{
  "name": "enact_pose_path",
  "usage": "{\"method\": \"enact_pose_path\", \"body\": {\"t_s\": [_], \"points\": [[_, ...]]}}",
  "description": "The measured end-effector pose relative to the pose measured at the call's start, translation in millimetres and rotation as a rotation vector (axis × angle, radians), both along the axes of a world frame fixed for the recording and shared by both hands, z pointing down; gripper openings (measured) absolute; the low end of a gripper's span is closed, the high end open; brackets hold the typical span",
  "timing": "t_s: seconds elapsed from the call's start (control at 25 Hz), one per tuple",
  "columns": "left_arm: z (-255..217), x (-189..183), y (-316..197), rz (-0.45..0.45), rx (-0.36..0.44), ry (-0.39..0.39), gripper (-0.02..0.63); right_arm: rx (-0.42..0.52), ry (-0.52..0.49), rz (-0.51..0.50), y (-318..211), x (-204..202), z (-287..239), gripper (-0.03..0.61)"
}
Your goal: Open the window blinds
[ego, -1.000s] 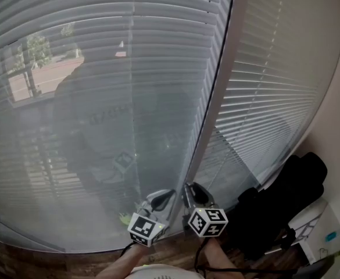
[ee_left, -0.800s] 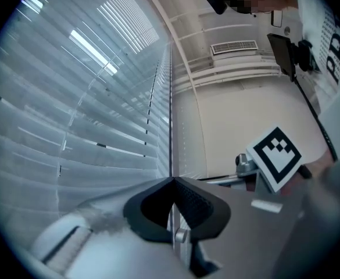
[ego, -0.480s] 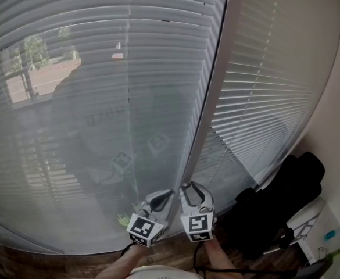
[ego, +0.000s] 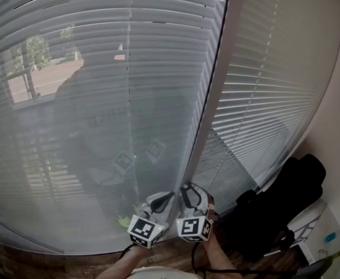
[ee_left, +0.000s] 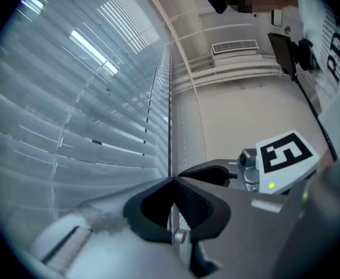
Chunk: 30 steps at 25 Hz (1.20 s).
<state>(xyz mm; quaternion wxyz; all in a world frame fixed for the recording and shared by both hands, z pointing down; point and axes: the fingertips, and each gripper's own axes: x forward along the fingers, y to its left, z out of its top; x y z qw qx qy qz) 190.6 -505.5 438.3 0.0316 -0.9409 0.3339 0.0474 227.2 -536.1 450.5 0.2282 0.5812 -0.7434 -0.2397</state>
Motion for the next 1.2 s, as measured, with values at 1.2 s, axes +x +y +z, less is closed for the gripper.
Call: {"method": "enact_pose_path", "body": {"t_s": [1.2], "points": [[-4.6,-3.6,0.3,0.0,-0.006,0.002,-0.008,-0.152,-0.698,-0.01,-4.7,17.1,6.0,0.133]]}}
